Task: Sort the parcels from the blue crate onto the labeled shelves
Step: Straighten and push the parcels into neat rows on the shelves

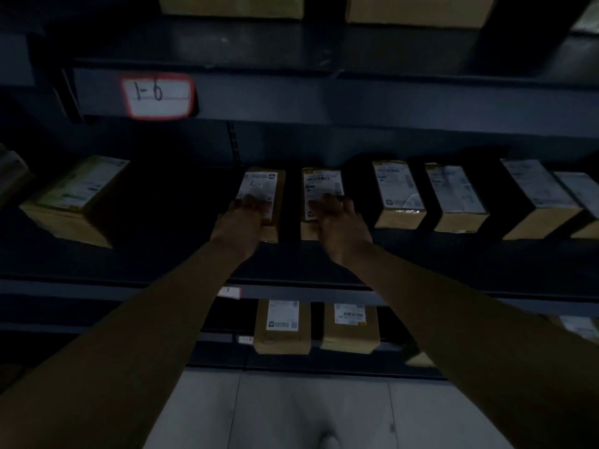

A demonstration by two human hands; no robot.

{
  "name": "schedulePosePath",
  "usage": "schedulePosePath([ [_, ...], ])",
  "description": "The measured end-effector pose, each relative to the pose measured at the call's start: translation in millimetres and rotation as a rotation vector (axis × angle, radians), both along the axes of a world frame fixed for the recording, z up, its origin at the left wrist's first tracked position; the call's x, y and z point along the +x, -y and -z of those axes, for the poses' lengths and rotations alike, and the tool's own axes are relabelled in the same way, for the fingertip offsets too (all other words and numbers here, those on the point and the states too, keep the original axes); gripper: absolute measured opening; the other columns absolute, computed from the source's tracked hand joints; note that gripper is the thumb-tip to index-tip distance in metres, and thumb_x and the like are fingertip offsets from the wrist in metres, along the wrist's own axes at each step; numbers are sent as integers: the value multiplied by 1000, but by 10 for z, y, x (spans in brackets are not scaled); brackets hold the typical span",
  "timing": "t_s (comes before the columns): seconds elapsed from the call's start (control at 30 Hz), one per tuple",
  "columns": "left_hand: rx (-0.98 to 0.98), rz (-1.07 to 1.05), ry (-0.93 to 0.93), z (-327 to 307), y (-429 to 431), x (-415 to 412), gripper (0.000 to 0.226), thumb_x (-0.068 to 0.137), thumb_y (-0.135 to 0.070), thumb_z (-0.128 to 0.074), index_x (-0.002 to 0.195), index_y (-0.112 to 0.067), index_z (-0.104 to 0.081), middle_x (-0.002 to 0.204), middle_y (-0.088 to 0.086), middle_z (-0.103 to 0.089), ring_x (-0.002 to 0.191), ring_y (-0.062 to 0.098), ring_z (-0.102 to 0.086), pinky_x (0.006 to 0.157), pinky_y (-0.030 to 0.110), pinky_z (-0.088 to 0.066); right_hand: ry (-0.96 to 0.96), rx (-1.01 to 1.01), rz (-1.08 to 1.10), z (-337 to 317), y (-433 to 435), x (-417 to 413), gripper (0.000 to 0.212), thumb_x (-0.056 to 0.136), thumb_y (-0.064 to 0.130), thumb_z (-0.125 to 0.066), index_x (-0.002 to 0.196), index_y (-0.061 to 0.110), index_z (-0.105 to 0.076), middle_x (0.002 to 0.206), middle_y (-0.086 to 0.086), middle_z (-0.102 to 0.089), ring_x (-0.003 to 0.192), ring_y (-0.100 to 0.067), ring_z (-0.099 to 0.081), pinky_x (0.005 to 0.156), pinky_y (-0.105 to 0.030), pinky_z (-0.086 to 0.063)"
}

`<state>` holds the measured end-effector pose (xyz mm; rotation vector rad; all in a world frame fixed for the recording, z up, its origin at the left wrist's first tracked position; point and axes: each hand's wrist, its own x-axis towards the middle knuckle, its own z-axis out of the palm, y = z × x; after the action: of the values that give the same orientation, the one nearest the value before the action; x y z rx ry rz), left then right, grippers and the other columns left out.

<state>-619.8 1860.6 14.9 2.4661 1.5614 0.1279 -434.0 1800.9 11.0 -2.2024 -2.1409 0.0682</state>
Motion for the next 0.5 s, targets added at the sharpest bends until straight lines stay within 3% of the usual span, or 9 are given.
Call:
schedulePosePath([
  [0.17, 49, -9, -36, 16, -239, 89, 54, 98, -7, -42, 149, -16, -27, 157, 11, -21, 140, 35, -24, 111, 50, -29, 20, 44, 4, 40, -292, 118, 61, 89, 8, -56, 145, 19, -34, 152, -12, -27, 135, -39, -24, 103, -48, -34],
  [0.3, 47, -22, 22, 9, -352, 175, 55, 96, -5, -41, 149, -15, -27, 156, 12, -23, 140, 35, -25, 111, 51, -29, 46, 68, 11, 62, -417, 158, 59, 91, 12, -55, 145, 20, -33, 151, -12, -29, 134, -38, -26, 103, -47, -34],
  [0.5, 202, -21, -107, -49, -117, 190, 57, 93, -6, -46, 147, -13, -30, 150, 14, -30, 133, 35, -32, 104, 48, -32, 14, 170, -54, -11, -114, 129, 53, 96, 25, -50, 146, 17, -37, 150, -14, -34, 138, -35, -27, 113, -48, -21],
])
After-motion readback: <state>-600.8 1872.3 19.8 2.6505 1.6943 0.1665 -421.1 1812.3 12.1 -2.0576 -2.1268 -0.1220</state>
